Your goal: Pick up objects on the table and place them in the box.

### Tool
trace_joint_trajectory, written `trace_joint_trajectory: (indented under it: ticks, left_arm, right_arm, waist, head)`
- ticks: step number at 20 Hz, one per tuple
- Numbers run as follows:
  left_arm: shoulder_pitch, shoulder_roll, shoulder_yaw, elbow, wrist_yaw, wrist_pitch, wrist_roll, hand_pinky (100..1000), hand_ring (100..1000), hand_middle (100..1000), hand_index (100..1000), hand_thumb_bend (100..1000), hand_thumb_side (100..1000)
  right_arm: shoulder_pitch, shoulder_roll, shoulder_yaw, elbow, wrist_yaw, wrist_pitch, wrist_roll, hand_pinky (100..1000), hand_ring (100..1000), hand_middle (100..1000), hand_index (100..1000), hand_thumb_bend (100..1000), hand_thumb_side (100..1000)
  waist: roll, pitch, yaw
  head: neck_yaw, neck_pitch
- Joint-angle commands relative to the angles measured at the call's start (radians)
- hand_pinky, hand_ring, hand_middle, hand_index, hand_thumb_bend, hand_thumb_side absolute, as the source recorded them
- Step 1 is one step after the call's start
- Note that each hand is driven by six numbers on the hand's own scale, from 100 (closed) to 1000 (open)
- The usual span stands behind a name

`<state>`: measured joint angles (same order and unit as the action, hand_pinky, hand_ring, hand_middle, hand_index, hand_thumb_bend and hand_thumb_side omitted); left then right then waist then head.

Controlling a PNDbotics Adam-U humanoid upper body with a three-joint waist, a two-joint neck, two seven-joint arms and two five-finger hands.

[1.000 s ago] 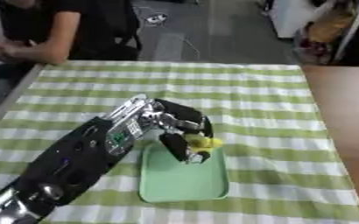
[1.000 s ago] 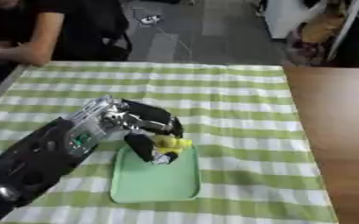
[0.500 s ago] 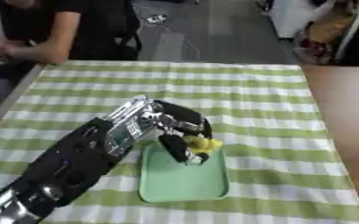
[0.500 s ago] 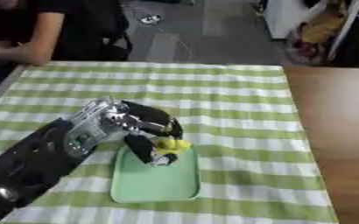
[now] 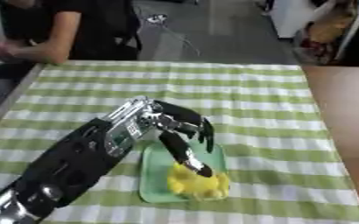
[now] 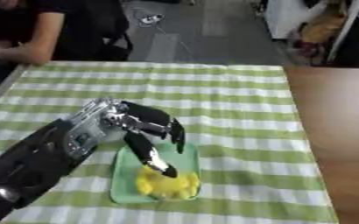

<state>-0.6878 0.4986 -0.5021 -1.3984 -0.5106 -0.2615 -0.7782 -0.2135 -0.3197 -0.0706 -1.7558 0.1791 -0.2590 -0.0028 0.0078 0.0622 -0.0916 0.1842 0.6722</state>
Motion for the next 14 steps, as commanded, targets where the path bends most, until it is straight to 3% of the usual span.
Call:
trace_joint_trajectory:
  ticks: [1,14]
  left_arm:
    - [-0.013,0.016,0.015,-0.017,0.006,-0.003,0.002,675,725,769,762,544,794]
    - [-0.015,0.017,0.017,-0.021,0.004,-0.001,0.002,685,726,769,762,522,781]
  right_arm:
    - [-0.008,-0.016,-0.007,-0.010,0.001,-0.001,0.003,696,756,783,898,100,788]
    - [-0.007,-0.016,-0.007,-0.010,0.001,-0.002,0.003,696,756,783,897,100,789]
  waist:
    - [-0.003,-0.013,0.001]
    - [-0.003,-0.014,0.002]
  head:
    - [-0.004,-0.011]
    - [-0.004,-0.012]
